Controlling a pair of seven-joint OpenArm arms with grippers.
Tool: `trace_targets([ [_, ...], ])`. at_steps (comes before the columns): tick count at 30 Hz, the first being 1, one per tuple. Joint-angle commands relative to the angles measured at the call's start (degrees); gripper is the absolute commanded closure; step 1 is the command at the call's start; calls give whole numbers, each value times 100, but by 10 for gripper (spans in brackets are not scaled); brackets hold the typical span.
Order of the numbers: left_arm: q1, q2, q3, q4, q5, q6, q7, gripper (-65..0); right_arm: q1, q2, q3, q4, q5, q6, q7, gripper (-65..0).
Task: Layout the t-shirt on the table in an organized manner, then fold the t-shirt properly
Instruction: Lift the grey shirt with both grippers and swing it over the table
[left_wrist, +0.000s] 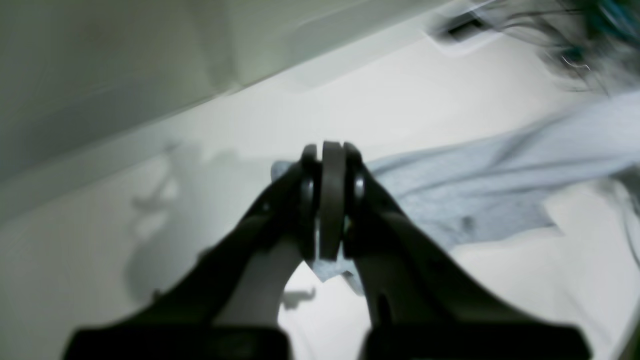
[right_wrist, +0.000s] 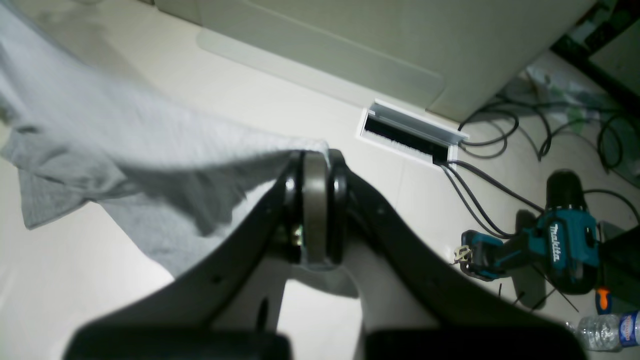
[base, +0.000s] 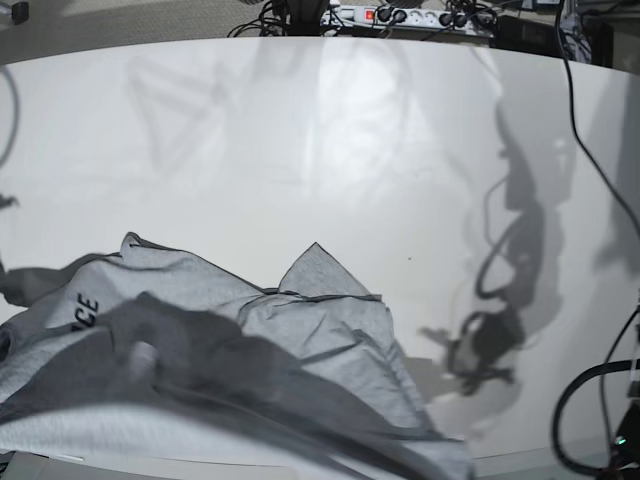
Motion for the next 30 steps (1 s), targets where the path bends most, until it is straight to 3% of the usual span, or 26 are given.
trace_targets([
  [1, -290, -83, -37, 76, -160, 70, -190, 0, 181, 114, 55, 59, 87, -17, 188, 0],
  [10, -290, -66, -37, 76, -490, 50, -66, 0, 179, -98, 55, 59, 251, 7, 37, 0],
  [14, -290, 153, -37, 76, -776, -297, 120, 0, 151, -258, 55, 59, 243, 4, -63, 0],
  [21, -290, 629, -37, 68, -726, -328, 348, 0, 131, -466, 55, 59, 254, 114, -81, 0],
  [30, -290, 680, -37, 63, -726, -330, 472, 0, 114, -487, 55, 59, 356, 127, -90, 0],
])
